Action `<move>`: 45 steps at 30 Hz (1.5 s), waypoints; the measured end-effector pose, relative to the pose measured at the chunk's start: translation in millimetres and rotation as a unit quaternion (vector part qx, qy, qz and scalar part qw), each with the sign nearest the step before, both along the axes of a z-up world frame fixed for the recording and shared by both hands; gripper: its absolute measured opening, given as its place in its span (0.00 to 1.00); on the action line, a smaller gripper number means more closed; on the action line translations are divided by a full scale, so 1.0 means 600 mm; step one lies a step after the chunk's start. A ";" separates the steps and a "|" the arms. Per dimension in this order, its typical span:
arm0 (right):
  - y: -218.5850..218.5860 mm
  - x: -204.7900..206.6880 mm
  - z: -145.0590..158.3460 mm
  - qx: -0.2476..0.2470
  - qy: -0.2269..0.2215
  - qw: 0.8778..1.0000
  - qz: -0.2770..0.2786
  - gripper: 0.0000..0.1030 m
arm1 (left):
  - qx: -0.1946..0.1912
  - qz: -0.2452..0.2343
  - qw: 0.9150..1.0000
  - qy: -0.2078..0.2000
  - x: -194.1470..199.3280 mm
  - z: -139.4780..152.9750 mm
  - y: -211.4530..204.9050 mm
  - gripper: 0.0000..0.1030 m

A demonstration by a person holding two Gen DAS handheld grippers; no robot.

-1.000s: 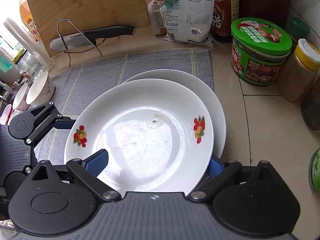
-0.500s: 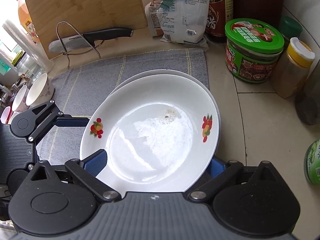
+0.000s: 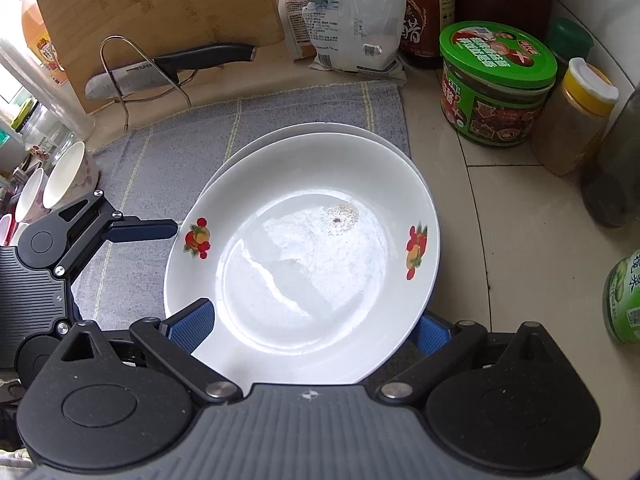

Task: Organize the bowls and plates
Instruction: 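Settle the plate on the stack and open both tools, then move the right tool to the plain white bowl on the towel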

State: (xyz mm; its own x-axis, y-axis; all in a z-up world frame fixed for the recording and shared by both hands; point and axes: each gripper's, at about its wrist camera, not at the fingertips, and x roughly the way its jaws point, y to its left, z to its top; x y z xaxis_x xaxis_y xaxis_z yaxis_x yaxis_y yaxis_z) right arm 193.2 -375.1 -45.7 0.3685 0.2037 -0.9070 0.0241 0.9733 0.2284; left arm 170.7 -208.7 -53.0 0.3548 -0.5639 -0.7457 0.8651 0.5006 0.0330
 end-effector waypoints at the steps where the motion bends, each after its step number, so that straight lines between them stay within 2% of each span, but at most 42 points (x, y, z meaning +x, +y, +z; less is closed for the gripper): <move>1: 0.000 0.000 0.001 -0.004 0.002 1.000 -0.003 1.00 | -0.001 0.002 1.000 -0.003 -0.002 0.001 0.000 0.98; 6: -0.006 -0.002 0.009 -0.013 -0.005 1.000 -0.015 1.00 | -0.016 0.015 1.000 -0.015 -0.015 0.006 0.011 0.99; 10: 0.004 -0.014 0.029 -0.027 -0.049 0.998 0.002 1.00 | -0.054 0.043 0.997 -0.035 -0.024 0.022 0.034 0.99; 12: 0.017 -0.027 0.041 -0.045 -0.091 0.995 0.018 1.00 | -0.073 0.073 0.993 -0.054 -0.035 0.030 0.051 0.99; 15: 0.034 -0.038 0.046 -0.060 -0.139 0.988 0.033 1.00 | -0.091 0.117 0.987 -0.060 -0.045 0.039 0.076 0.99; 20: 0.072 -0.036 0.038 -0.069 -0.180 0.980 0.050 1.00 | -0.096 0.185 0.975 -0.076 -0.069 0.052 0.126 0.99; 27: 0.160 -0.030 0.032 -0.067 -0.200 0.975 0.071 1.00 | -0.101 0.264 0.956 -0.072 -0.098 0.044 0.231 0.99; 31: 0.229 -0.030 0.024 -0.071 -0.197 0.974 0.081 1.00 | -0.096 0.271 0.955 -0.076 -0.119 0.042 0.296 0.99; 35: 0.306 -0.033 0.020 -0.074 -0.195 0.973 0.097 1.00 | -0.092 0.287 0.949 -0.096 -0.140 0.045 0.370 0.99; 38: 0.362 -0.033 0.019 -0.071 -0.196 0.972 0.110 1.00 | -0.095 0.311 0.941 -0.095 -0.152 0.043 0.428 0.99; 45: 0.480 -0.025 0.028 -0.070 -0.203 0.966 0.147 1.00 | -0.077 0.368 0.922 -0.094 -0.164 0.016 0.535 0.99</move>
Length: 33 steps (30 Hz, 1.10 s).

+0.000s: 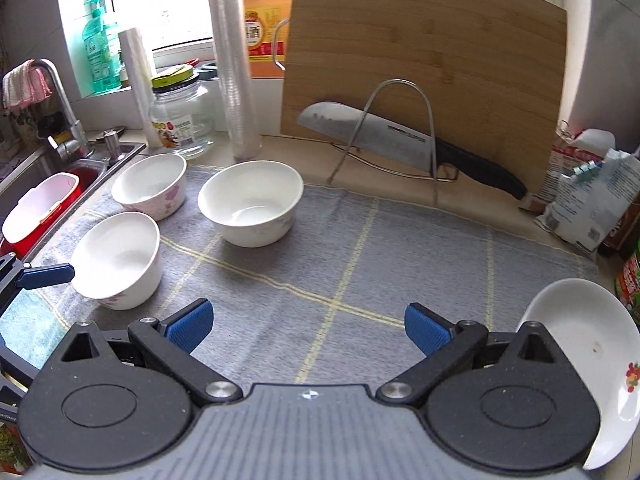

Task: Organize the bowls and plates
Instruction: 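Move the right tool to the plain white bowl on the towel, then grip the rim of the plain white bowl with the right tool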

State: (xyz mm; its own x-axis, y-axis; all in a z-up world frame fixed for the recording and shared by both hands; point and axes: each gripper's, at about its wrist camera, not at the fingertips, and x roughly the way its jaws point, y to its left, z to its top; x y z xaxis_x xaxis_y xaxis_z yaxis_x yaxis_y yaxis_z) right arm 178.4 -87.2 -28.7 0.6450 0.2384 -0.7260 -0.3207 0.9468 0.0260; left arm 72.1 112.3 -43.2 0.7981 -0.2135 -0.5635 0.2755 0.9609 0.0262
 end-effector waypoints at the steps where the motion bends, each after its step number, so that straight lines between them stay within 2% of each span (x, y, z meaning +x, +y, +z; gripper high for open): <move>1: 0.013 0.002 0.001 -0.001 -0.001 1.000 0.004 1.00 | 0.001 0.005 1.000 0.001 0.000 -0.005 0.009 0.99; 12: 0.119 0.025 -0.017 -0.010 0.014 0.998 0.057 1.00 | -0.009 0.010 1.000 0.008 0.032 -0.040 0.066 0.99; 19: 0.159 0.039 -0.032 0.003 0.035 0.995 0.092 1.00 | 0.001 -0.003 1.000 0.003 0.043 -0.049 0.065 0.99; 33: 0.220 0.090 -0.053 0.028 0.058 0.988 0.143 1.00 | -0.005 -0.008 1.000 -0.016 0.061 -0.049 0.061 0.98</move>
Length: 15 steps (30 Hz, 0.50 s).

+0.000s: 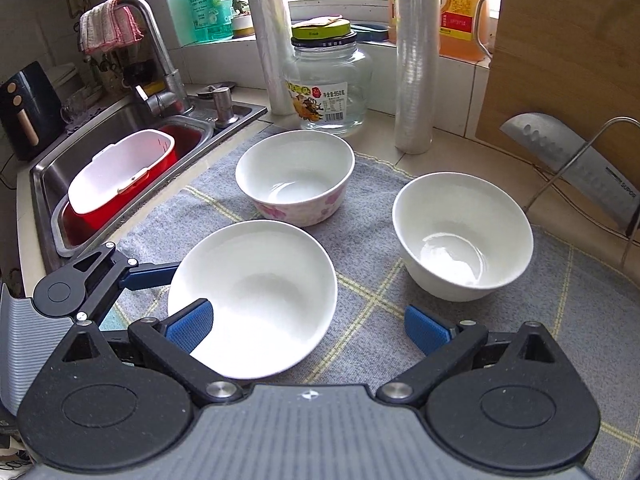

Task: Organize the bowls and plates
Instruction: 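Grip the rim of the plain white bowl with the right tool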

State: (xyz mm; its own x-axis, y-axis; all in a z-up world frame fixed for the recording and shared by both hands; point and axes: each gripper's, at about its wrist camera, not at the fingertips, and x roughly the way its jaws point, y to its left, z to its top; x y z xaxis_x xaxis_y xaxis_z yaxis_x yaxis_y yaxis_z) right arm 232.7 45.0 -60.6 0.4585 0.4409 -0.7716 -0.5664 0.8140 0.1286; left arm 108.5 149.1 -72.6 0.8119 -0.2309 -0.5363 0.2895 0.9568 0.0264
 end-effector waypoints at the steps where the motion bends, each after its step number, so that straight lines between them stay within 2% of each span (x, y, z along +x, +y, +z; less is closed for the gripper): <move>1: 0.003 0.002 -0.002 0.002 0.002 1.000 0.003 1.00 | 0.000 -0.001 1.000 0.000 0.000 0.000 -0.001 0.98; 7: 0.021 0.019 -0.012 0.013 0.016 1.000 0.018 0.98 | 0.007 -0.007 1.000 -0.004 0.002 -0.001 -0.004 0.97; 11: 0.030 0.028 -0.017 0.016 0.022 0.999 0.026 0.89 | 0.009 -0.007 1.000 -0.004 0.005 -0.002 -0.003 0.92; 15: 0.035 0.033 -0.017 0.018 0.026 0.999 0.032 0.84 | 0.008 -0.007 1.000 -0.004 0.007 0.000 -0.001 0.91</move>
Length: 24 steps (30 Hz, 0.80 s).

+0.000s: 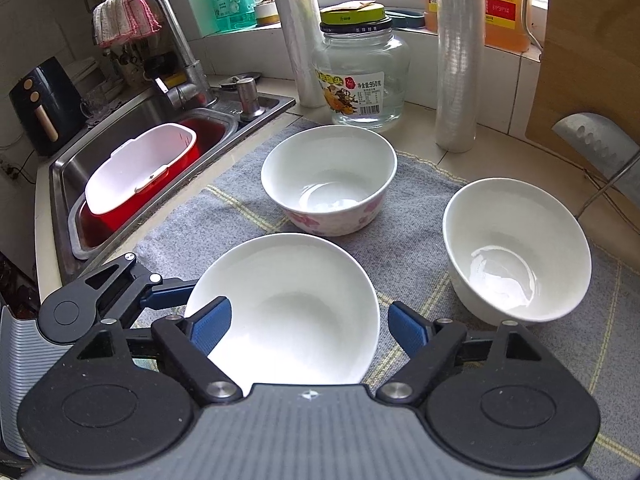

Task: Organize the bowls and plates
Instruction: 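Grip the rim of the plain white bowl with the right tool, then lift the bowl with the right tool and carry it toward the plate stack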

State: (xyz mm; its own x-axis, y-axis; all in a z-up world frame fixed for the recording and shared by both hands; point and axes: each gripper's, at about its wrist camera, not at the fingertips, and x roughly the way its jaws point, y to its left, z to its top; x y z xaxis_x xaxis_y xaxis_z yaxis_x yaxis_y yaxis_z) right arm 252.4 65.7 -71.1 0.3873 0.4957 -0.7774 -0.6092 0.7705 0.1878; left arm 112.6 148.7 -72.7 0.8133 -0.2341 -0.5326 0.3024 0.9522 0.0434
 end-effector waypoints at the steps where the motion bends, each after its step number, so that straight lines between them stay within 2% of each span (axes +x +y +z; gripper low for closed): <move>1: 0.000 0.000 0.001 0.002 0.001 1.000 0.002 0.83 | 0.000 0.000 1.000 -0.001 0.000 0.001 0.000 0.91; 15: -0.001 -0.004 0.008 0.006 0.008 1.000 0.005 0.81 | 0.001 -0.006 1.000 0.009 0.000 0.007 0.000 0.91; 24: -0.023 -0.027 0.022 0.009 0.016 1.000 -0.003 0.81 | 0.011 -0.028 0.999 0.017 -0.017 0.030 -0.016 0.91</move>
